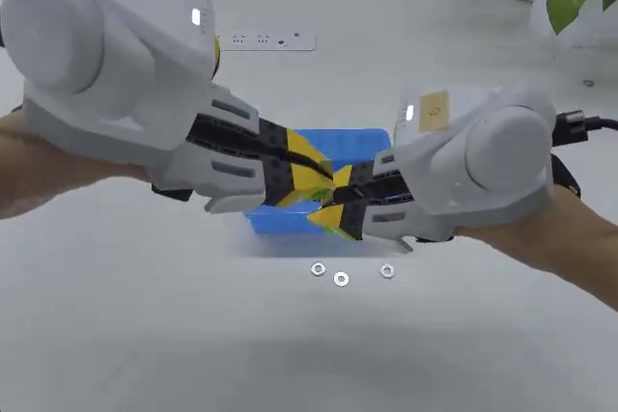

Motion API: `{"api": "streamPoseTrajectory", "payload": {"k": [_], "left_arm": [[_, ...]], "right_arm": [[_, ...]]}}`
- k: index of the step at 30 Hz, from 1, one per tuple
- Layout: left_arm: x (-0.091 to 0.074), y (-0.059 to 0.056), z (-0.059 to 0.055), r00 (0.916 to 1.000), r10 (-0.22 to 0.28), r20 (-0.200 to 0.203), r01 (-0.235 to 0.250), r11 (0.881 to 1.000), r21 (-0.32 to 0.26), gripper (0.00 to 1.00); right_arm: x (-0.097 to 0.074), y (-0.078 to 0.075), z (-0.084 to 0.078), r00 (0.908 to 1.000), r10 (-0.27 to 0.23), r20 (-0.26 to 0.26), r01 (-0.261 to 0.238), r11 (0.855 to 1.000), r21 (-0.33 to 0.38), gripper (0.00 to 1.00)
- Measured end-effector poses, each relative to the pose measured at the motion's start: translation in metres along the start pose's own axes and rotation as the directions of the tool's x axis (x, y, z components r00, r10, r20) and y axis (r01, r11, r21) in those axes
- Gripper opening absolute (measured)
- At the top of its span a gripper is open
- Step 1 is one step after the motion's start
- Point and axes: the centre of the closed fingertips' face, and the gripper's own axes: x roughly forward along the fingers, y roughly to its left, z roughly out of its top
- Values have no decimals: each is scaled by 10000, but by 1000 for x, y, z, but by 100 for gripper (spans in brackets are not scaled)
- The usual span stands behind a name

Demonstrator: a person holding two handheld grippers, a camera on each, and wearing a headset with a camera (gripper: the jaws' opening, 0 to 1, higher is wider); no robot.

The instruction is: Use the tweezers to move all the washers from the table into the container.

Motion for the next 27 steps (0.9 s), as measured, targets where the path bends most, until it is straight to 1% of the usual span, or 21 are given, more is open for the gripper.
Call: {"api": "streamPoseTrajectory", "payload": {"k": [3,6,10,14,15,18,23,25,27], "left_arm": [[2,11,2,10000,69,51,-70,9999,115,7],[9,19,0,10000,19,4,-19,9998,209,7],[20,28,-6,9999,-93,-105,96,9995,285,7],[32,40,-13,9999,-107,68,107,9999,11,7],[37,48,-21,9999,-74,74,74,10000,-33,7],[44,54,-26,10000,-60,30,60,9998,-169,7],[50,60,-38,9999,-60,-85,56,9992,-391,7],[53,63,-44,9999,-63,-108,58,9988,-490,7],[54,63,-46,9999,-67,-120,59,9982,-589,7]], "right_arm": [[0,-12,1,9996,-225,194,221,9996,201,11],[3,-21,-4,9993,-342,172,337,9989,312,11],[8,-31,-16,9991,-411,-56,413,9985,359,11],[13,-43,-29,9986,-477,-216,488,9974,530,11],[14,-46,-31,9985,-486,-249,499,9971,570,11],[20,-51,-39,9985,-424,-354,446,9970,639,11],[30,-54,-49,9984,-254,-498,288,9972,694,11],[33,-55,-52,9983,-181,-552,220,9972,714,11],[36,-54,-55,9983,-122,-577,164,9972,734,11]]}}
